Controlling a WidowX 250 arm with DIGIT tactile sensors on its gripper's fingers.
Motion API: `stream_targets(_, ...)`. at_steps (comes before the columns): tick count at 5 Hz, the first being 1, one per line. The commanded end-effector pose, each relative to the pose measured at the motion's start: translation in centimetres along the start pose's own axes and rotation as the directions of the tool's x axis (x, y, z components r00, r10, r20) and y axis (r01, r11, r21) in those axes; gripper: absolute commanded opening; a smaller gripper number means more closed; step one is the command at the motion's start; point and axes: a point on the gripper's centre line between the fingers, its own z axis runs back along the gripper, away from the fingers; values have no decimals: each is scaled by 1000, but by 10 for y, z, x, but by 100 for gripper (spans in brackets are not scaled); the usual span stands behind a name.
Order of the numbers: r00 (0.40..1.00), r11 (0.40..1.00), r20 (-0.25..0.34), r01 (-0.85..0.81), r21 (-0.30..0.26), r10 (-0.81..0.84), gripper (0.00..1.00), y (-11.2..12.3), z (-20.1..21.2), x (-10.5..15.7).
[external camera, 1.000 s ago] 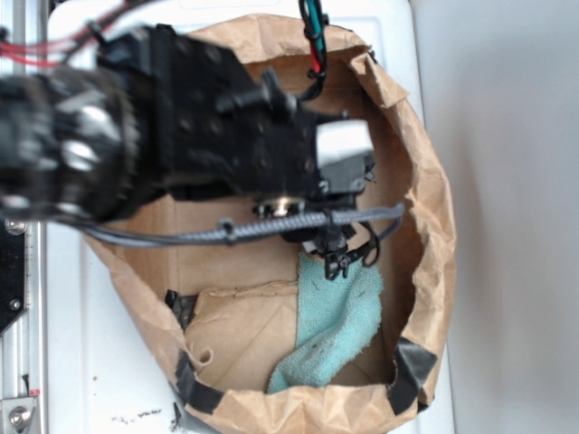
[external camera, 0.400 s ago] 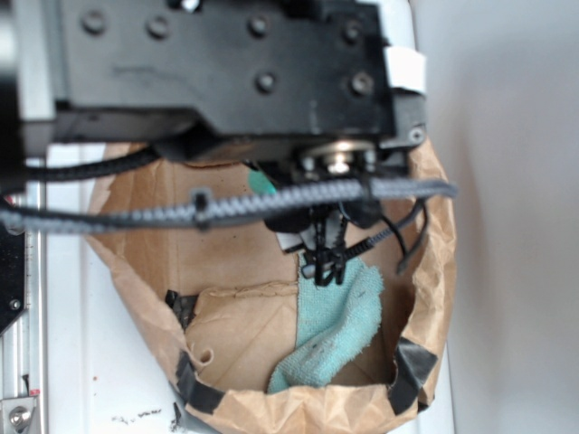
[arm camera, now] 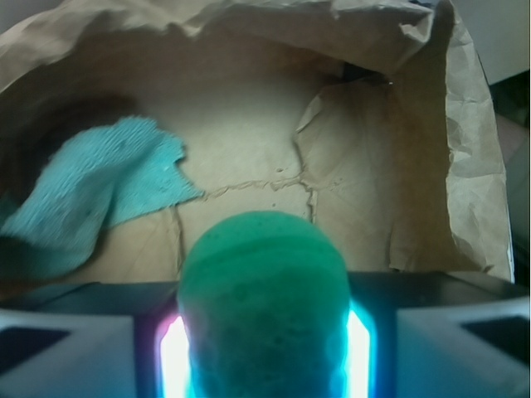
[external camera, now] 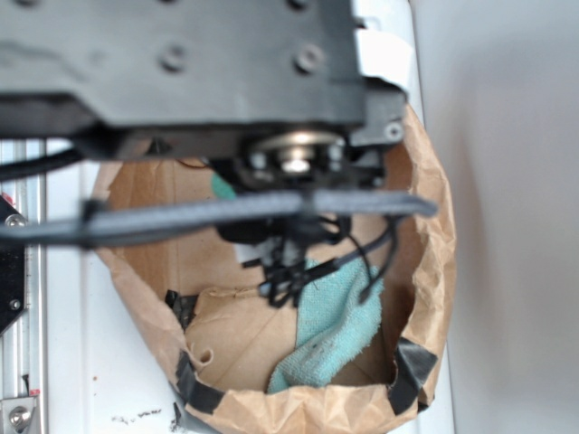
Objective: Grab the green ball.
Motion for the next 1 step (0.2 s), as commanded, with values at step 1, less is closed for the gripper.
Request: stream_targets(1,993,997,117,-23,-72,31,0,11,19,1)
